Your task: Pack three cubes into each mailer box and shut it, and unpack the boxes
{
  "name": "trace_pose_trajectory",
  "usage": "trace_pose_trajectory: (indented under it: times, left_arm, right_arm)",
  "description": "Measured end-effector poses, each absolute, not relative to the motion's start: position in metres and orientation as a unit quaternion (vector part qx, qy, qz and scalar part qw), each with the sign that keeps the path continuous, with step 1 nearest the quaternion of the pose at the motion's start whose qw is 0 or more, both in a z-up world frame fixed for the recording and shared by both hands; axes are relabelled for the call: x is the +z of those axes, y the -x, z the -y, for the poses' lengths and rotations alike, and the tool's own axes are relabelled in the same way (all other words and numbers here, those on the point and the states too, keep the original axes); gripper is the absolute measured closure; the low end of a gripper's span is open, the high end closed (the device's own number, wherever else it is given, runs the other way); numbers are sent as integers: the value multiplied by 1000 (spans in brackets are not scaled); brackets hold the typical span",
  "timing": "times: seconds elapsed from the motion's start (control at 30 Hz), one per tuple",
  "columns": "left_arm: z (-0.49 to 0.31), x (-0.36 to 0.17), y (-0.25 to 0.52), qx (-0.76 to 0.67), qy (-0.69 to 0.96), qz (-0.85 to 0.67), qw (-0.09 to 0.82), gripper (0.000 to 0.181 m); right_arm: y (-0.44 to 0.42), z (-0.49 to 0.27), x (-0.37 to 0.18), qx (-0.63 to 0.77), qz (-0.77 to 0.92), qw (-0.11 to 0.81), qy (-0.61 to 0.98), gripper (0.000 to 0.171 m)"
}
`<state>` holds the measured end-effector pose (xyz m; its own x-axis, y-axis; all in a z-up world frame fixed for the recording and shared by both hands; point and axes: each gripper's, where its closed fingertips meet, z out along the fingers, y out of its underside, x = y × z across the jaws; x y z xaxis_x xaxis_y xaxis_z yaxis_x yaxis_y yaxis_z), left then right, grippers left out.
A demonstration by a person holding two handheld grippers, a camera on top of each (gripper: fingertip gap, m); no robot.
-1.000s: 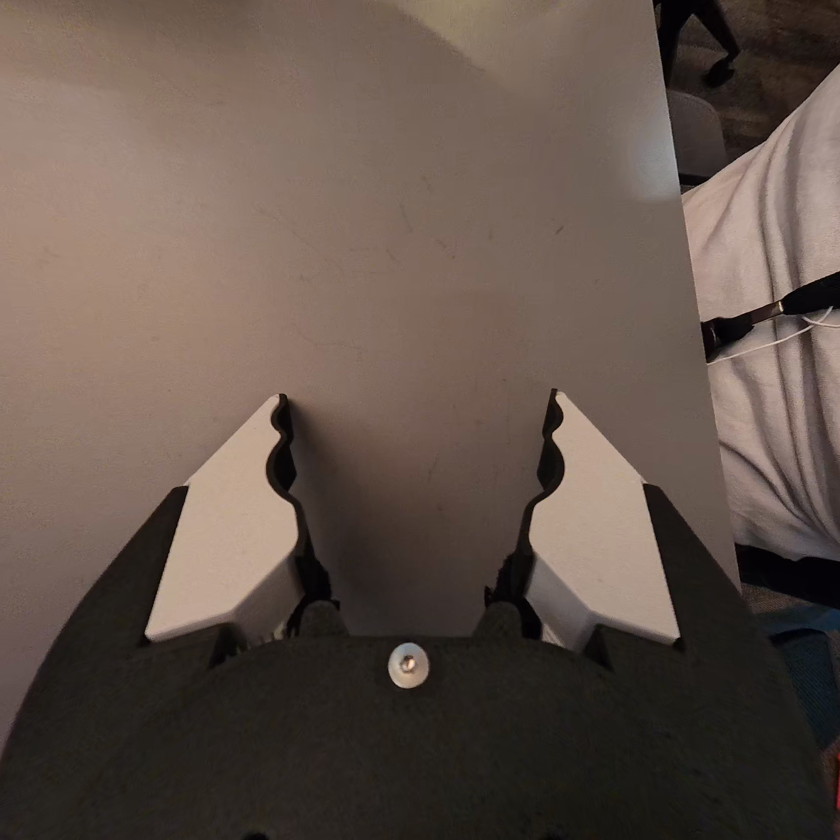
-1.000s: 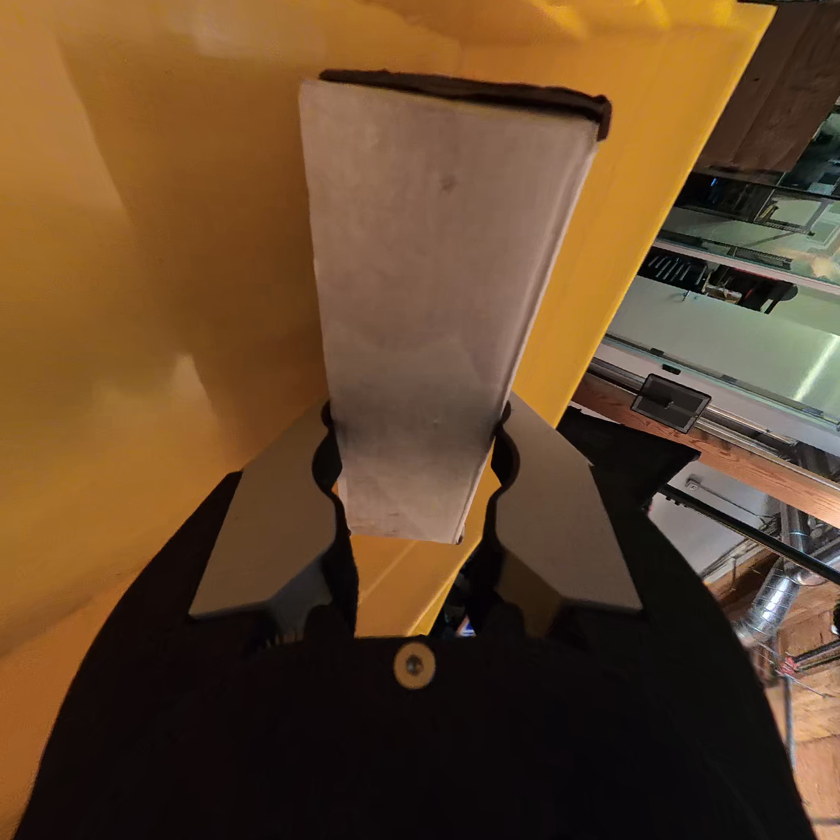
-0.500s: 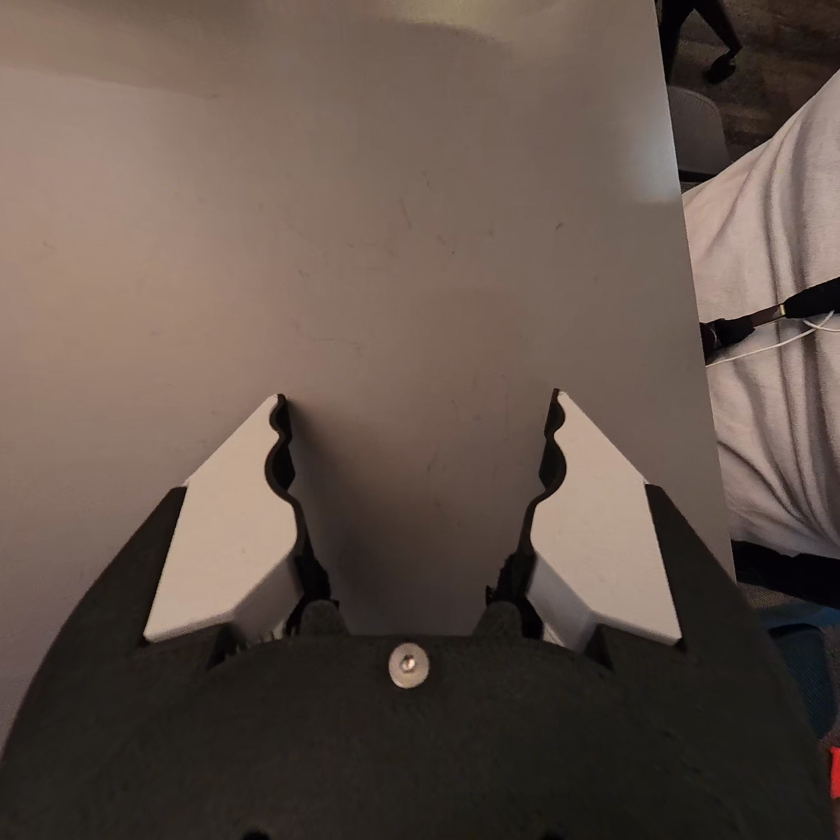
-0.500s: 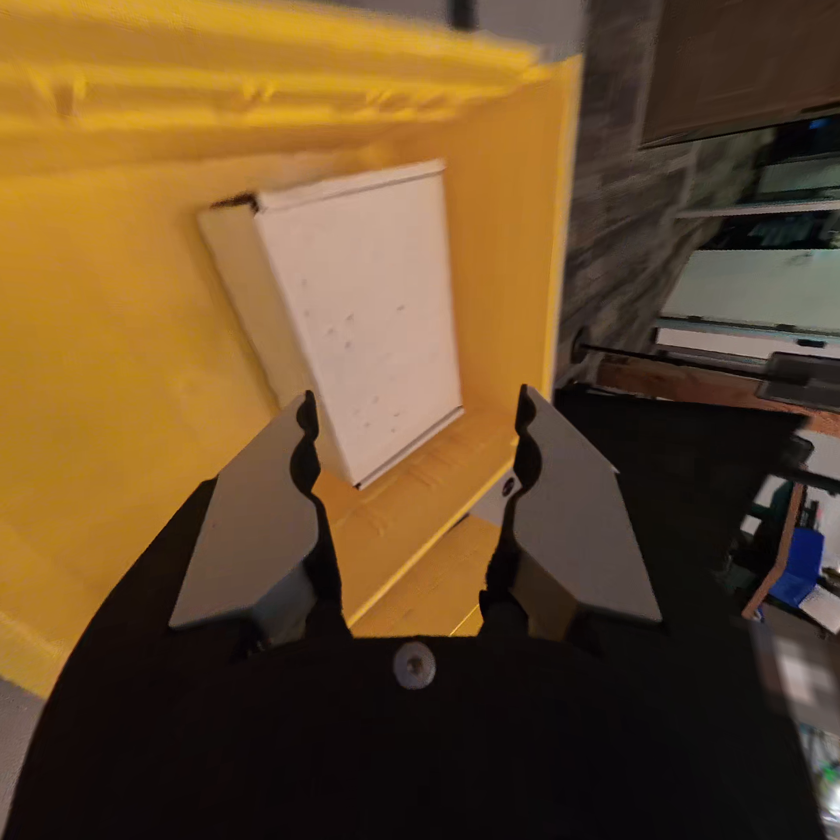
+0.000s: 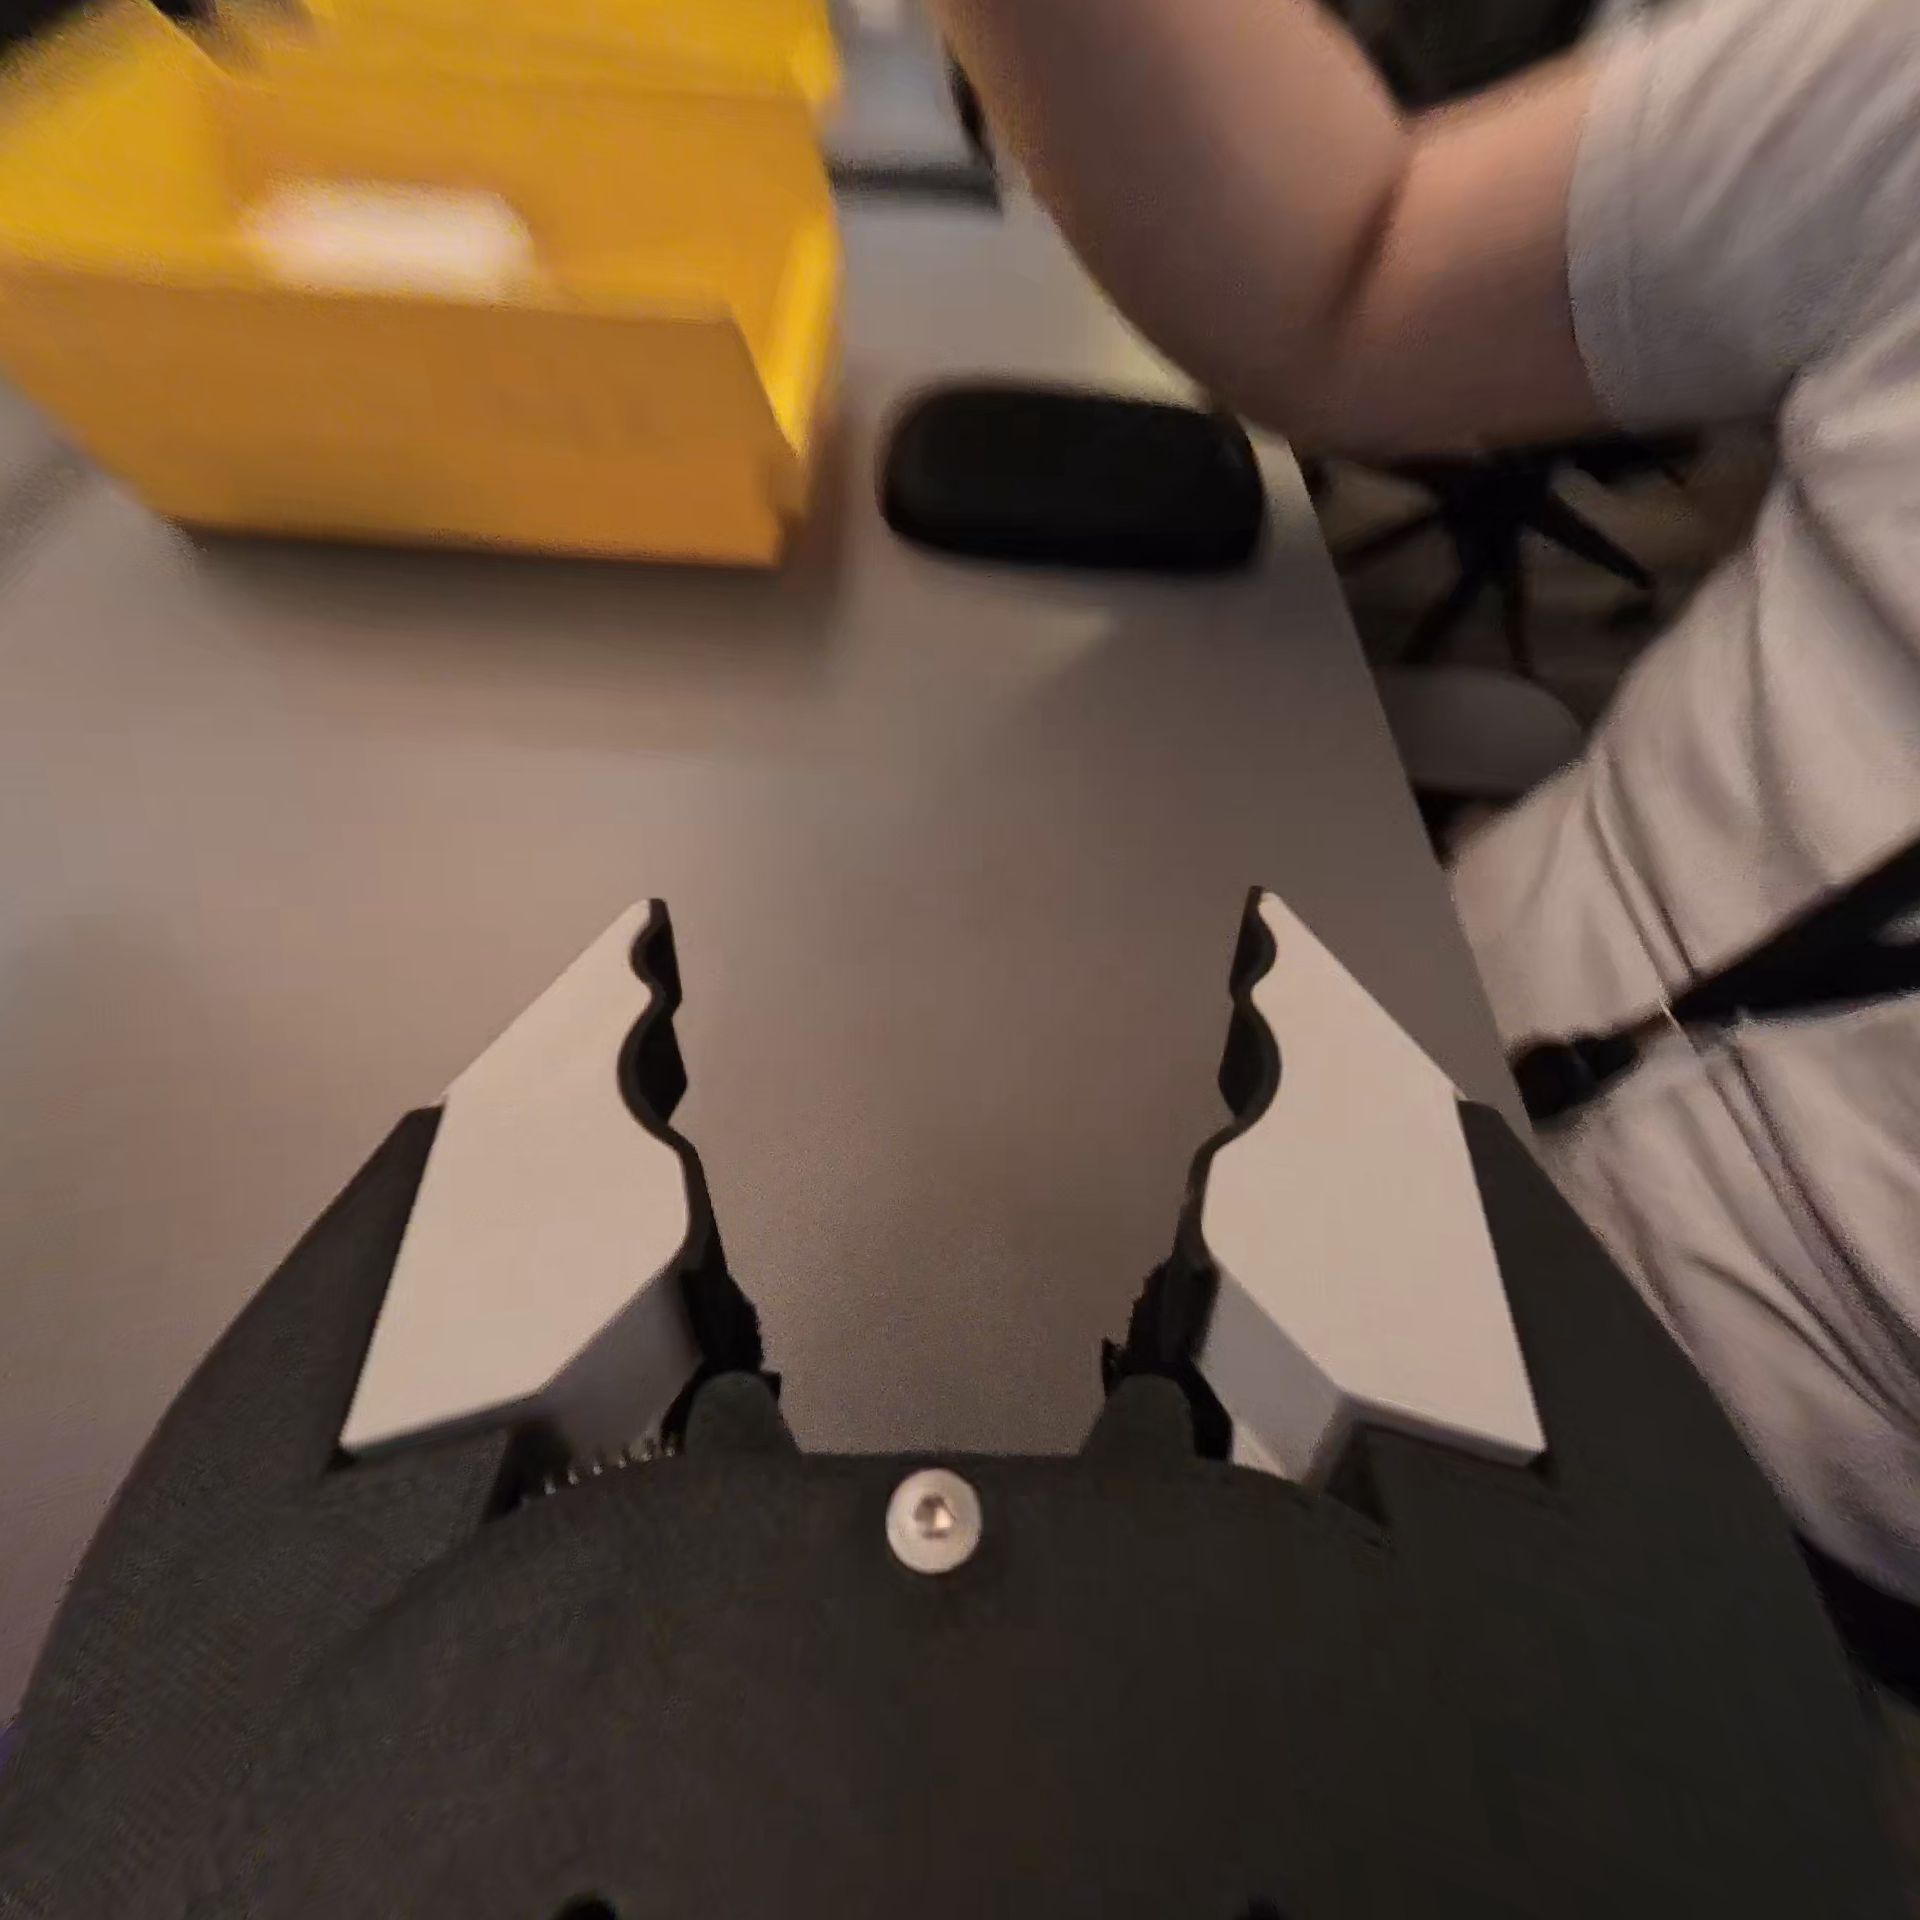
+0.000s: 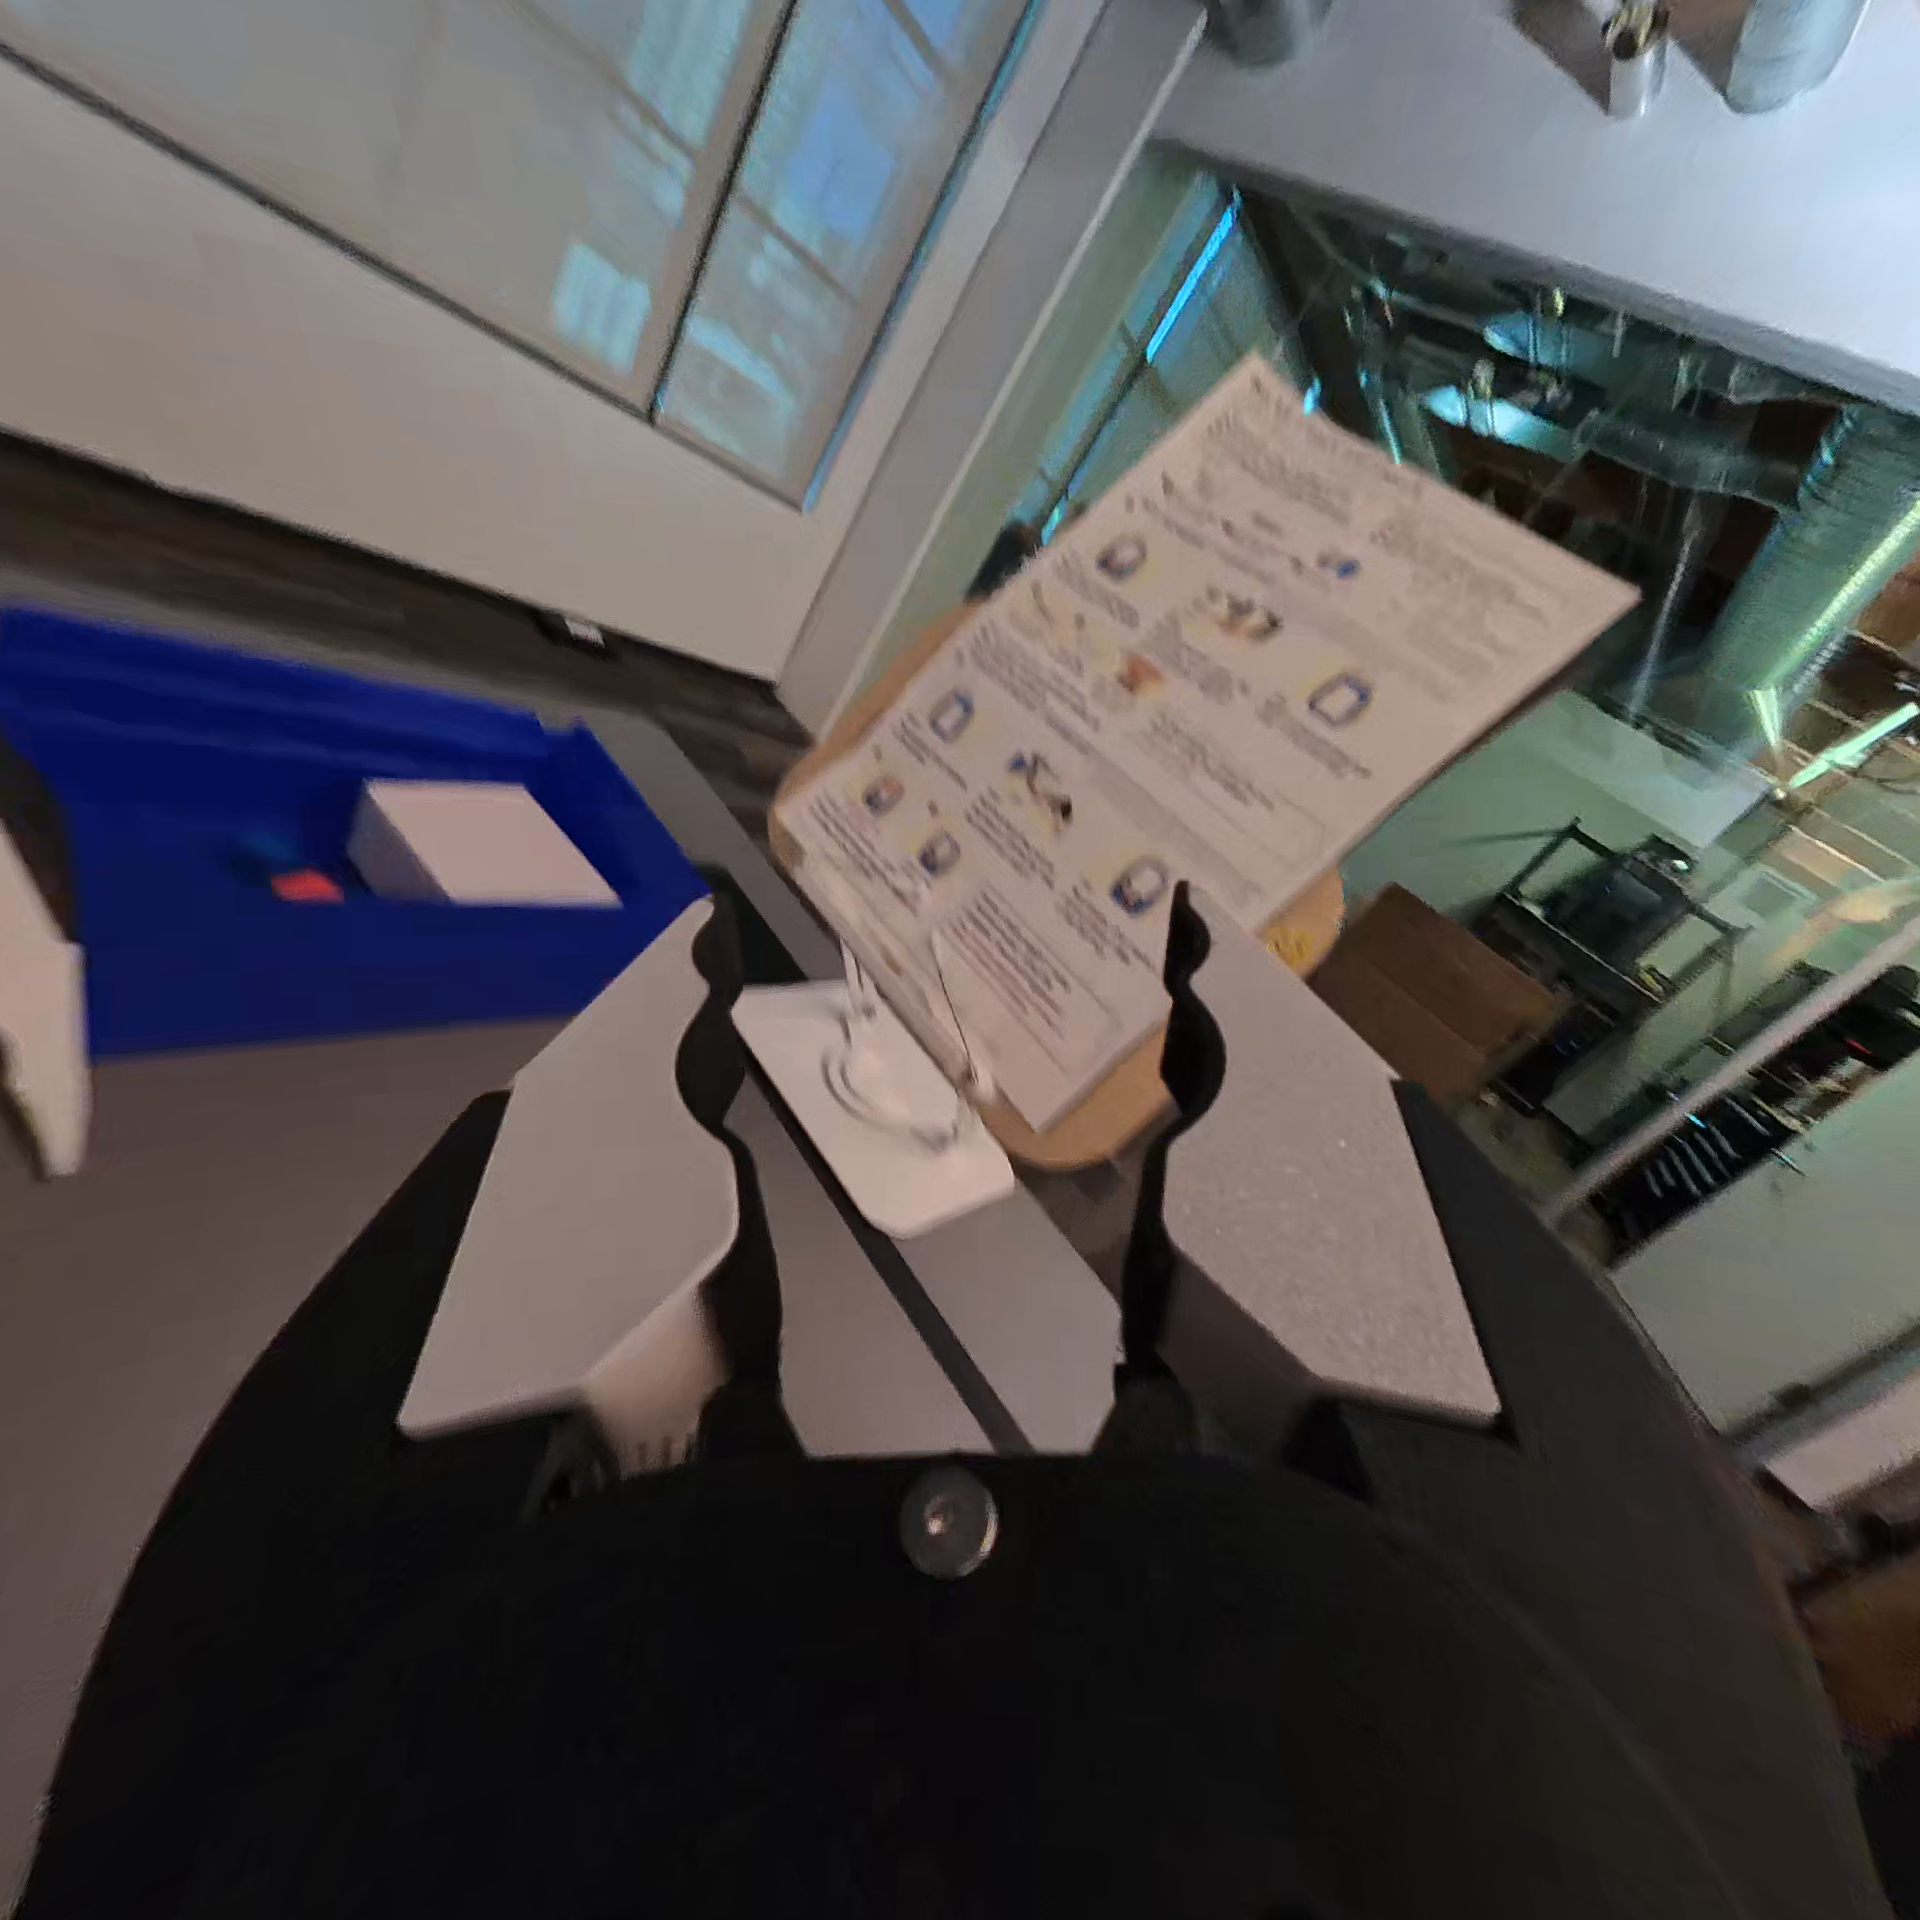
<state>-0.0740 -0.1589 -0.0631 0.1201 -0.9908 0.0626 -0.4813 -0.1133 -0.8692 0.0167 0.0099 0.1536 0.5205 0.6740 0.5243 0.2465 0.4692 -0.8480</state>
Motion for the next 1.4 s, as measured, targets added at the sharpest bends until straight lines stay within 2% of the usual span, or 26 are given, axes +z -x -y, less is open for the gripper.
trace_pose_trajectory:
  times: [0.07,0.13,0.17,0.23,0.3,0.37,0.47,0.57,0.63,0.7,0.73,0.97,1.2,1.4]
  left_arm:
    - [139,-15,95,-337,639,-512,465,78]
    - [118,28,133,-295,619,-451,571,85]
    - [108,44,156,-264,610,-419,619,85]
    - [94,65,200,-211,593,-371,682,100]
    - [77,73,237,-162,615,-343,692,97]
    - [52,69,265,-97,665,-340,658,87]
    - [9,55,288,3,721,-389,574,79]
    - [-32,2,301,46,793,-460,398,68]
    - [-43,-41,315,42,835,-484,257,69]
    - [-52,-70,327,54,843,-503,182,75]
    - [-55,-82,329,54,845,-509,153,73]
    - [-81,-126,344,50,851,-517,75,56]
    - [-73,-160,361,47,846,-531,-9,39]
    - [-75,-150,363,61,849,-525,-12,43]
  right_arm:
    - [-4,-5,175,164,449,742,471,97]
    - [-3,-11,180,151,433,756,467,113]
    - [-4,-17,173,149,426,753,479,114]
    - [1,-29,156,156,435,735,496,114]
    - [-1,-48,130,118,459,700,534,108]
    - [-9,-64,114,76,466,686,553,107]
    - [-6,-61,109,108,478,677,548,106]
    - [-2,-52,109,133,493,672,536,106]
    - [-1,-48,106,123,512,668,527,106]
    - [0,-45,101,111,532,660,519,105]
    - [1,-44,99,108,542,655,515,105]
    - [9,-32,91,106,585,637,490,102]
    - [6,-39,69,96,614,595,509,100]
    - [5,-46,59,95,621,580,519,103]
